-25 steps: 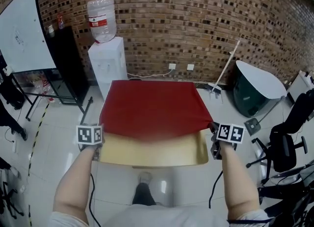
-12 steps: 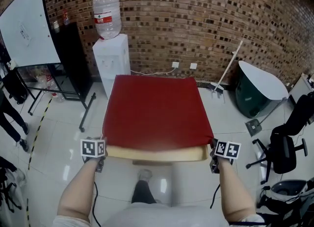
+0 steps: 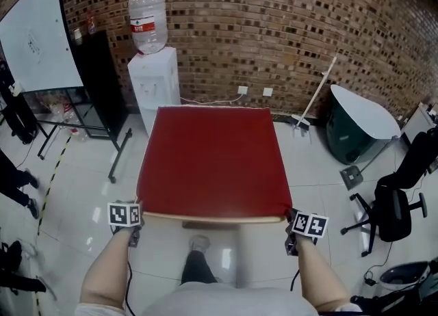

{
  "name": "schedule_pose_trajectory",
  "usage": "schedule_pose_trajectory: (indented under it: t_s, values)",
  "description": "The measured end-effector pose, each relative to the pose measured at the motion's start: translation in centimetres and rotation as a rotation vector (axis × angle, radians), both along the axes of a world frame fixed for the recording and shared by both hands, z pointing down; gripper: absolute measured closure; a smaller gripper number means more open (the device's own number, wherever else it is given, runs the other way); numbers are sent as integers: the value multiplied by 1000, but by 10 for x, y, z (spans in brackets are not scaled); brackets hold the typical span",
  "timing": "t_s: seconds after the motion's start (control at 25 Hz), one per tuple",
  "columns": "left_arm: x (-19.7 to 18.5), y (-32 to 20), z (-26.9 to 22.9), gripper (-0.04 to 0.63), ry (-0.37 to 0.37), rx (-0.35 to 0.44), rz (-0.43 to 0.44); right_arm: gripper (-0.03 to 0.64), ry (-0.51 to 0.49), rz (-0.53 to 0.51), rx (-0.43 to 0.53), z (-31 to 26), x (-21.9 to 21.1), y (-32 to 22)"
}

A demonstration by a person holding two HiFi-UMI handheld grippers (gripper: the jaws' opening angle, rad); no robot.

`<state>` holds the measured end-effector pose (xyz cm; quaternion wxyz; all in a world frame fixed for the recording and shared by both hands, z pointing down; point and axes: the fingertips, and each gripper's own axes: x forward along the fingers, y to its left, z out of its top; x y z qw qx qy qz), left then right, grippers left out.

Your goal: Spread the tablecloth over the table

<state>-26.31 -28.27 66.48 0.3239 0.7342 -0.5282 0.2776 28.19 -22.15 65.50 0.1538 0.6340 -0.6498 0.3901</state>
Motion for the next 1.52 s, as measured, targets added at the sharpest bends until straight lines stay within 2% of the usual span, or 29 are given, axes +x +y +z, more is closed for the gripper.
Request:
schedule_pose_trajectory:
  t_s: [0.2, 0.68, 0.8, 1.0, 1.2, 1.32, 1.36, 1.44, 1.52]
  values:
    - [-5, -1, 5, 586, -8, -17, -10, 600, -15, -1, -18, 9, -5, 9]
    - [-2, 1, 12, 582, 55, -29, -20, 598, -35, -7, -33, 16, -2, 8]
    - [-6, 3, 15, 530, 68, -36, -40, 584, -55, -10, -45, 20, -1, 11]
    - [-13, 11, 18, 436, 140, -48, -90, 523, -41, -28, -67, 19, 4, 16]
    - [-16, 31, 8, 433, 236, -26, -152, 528, -36, 18, -37, 8, 20, 29]
    - [-9, 46, -4, 437, 288, 6, -172, 607, -33, 20, 4, -7, 20, 36]
    - [-4, 51, -10, 475, 303, 18, -169, 615, -29, 5, 19, -13, 17, 39]
    - [10, 62, -20, 592, 317, 40, -144, 615, -32, -30, 45, -24, 9, 43]
    - [29, 73, -30, 594, 330, 54, -98, 615, -58, -64, 60, -33, -2, 48]
